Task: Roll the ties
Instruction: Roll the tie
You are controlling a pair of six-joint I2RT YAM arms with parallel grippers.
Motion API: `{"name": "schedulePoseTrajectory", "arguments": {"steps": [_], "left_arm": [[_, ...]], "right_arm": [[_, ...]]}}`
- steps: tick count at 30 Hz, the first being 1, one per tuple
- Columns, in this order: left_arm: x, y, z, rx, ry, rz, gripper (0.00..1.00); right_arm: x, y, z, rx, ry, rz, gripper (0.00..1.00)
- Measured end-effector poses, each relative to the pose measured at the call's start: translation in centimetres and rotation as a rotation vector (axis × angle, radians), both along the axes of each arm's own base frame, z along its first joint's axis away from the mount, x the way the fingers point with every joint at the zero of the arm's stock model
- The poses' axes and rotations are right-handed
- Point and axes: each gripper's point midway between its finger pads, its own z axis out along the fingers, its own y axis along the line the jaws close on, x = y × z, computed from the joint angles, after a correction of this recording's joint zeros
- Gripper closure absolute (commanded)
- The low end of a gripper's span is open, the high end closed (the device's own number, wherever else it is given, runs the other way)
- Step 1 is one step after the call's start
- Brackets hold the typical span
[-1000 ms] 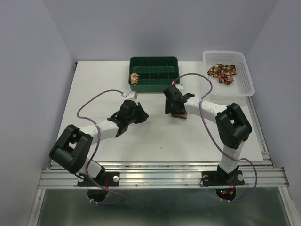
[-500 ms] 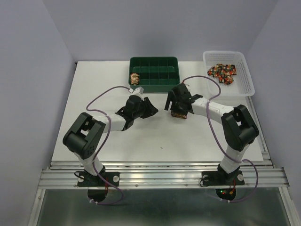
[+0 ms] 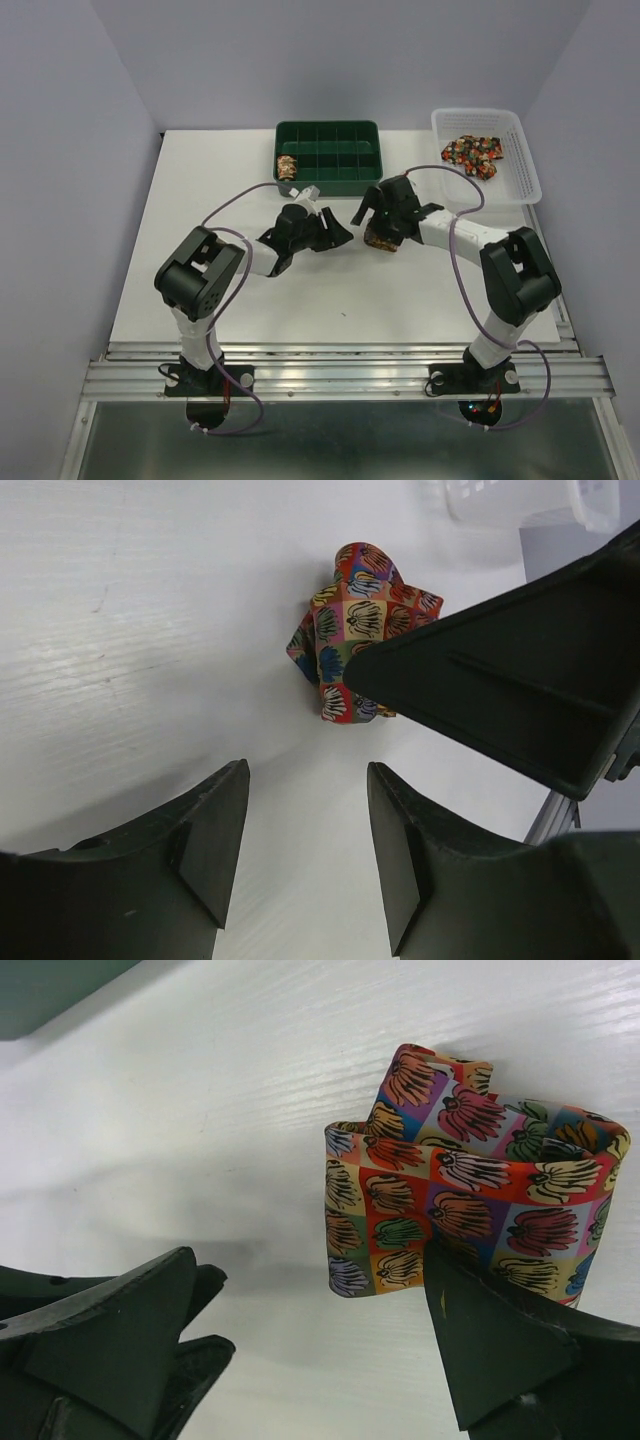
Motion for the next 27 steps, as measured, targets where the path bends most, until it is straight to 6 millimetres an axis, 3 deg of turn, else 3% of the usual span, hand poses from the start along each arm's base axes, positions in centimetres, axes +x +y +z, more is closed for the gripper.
{"name": "schedulePoseTrajectory", "arguments": {"steps": [13,27], "left_arm": [[0.8,-3.1,1.2,-0.05,-0.083,-0.064,0.37],[1.4,-4.4,-1.0,-0.003,-0.078,-0.08,0.38]], "right_arm": [[0.6,-0.4,1.0,0.116,-0.003,-0.07,0.0],[0.8,0.4,1.7,0.203,-0.001,-0.05,0.0]]}}
